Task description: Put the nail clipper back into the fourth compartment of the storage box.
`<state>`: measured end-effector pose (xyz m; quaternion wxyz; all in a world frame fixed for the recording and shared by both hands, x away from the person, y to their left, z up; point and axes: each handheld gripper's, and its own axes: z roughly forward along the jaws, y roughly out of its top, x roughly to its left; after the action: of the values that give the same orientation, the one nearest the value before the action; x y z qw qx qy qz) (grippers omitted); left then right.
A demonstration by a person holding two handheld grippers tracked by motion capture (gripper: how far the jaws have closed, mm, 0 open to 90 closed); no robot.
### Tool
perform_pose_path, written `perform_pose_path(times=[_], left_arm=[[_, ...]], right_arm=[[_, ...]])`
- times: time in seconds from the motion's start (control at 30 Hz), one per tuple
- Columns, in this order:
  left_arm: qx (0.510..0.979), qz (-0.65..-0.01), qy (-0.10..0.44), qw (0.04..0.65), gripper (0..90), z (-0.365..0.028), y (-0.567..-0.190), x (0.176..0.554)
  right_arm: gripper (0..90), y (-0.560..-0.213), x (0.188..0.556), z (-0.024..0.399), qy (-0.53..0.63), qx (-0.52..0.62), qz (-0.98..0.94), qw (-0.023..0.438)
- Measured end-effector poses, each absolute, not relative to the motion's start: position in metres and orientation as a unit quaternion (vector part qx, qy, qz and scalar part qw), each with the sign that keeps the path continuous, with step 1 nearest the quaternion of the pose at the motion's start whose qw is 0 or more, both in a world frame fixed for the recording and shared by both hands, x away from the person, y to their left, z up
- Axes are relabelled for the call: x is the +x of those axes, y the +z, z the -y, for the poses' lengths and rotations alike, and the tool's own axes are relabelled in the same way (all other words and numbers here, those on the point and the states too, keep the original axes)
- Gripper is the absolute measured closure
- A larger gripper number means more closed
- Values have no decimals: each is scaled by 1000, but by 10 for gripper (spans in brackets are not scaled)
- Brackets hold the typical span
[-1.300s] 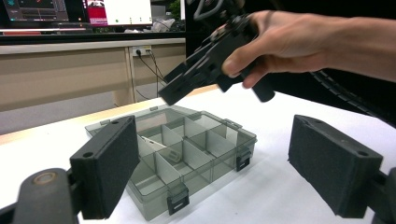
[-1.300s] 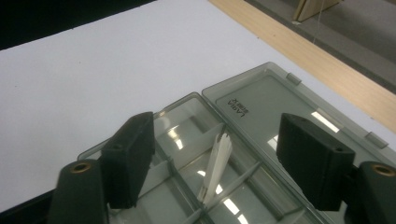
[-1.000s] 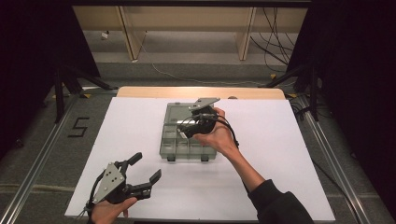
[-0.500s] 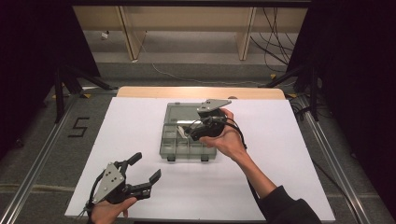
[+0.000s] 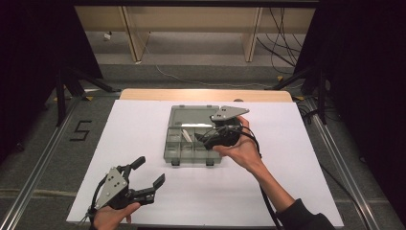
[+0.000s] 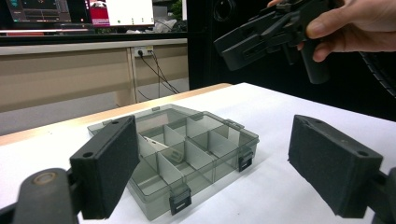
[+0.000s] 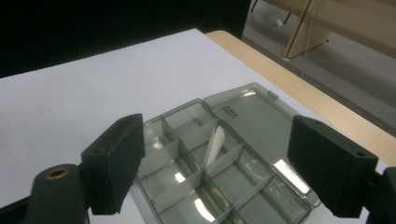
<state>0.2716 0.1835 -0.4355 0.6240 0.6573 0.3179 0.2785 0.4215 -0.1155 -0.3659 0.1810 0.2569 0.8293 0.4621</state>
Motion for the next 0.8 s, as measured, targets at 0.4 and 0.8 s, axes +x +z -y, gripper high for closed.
perform_pose_path(times=[0.4, 0.8], left_arm=[[659, -317, 280, 622, 158, -184, -436, 272], [660, -316, 278, 622, 158, -183, -436, 272]], right_arm=[[200, -364, 407, 133, 483, 258, -816, 186], [197, -369, 395, 147, 500, 264, -804, 184]])
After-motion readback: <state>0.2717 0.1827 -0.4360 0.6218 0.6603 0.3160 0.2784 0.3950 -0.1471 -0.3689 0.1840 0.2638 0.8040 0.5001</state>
